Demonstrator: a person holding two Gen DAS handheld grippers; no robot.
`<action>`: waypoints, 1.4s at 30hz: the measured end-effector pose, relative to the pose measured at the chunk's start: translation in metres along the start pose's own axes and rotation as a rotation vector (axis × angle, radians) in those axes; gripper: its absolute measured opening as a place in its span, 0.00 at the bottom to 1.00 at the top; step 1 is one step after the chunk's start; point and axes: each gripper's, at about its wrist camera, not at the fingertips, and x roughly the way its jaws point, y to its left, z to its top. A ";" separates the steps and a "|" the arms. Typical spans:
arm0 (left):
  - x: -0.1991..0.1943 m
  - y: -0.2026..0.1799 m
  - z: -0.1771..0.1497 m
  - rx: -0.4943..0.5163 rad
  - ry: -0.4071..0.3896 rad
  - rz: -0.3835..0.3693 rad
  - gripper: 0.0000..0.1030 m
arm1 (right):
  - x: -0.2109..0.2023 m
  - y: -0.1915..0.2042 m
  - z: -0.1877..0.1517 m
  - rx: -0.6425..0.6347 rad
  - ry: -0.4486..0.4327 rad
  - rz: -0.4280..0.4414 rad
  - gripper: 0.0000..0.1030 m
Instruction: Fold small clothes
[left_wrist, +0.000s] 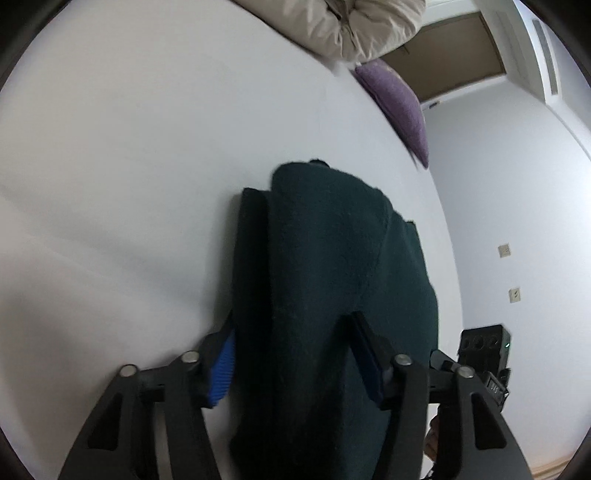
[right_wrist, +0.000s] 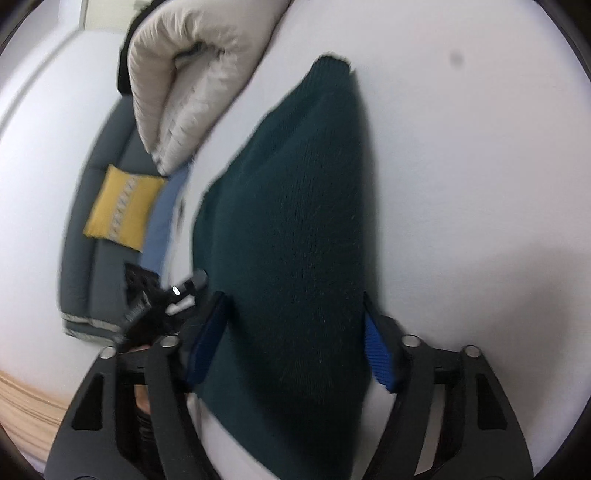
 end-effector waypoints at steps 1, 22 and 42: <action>0.001 -0.003 -0.001 0.016 0.007 0.010 0.46 | 0.003 0.004 -0.001 0.000 0.000 -0.007 0.57; -0.062 -0.103 -0.122 0.202 0.000 -0.020 0.23 | -0.127 0.057 -0.130 -0.099 -0.080 -0.008 0.37; -0.038 -0.057 -0.200 0.149 0.054 0.004 0.32 | -0.135 -0.052 -0.218 0.085 -0.041 0.114 0.38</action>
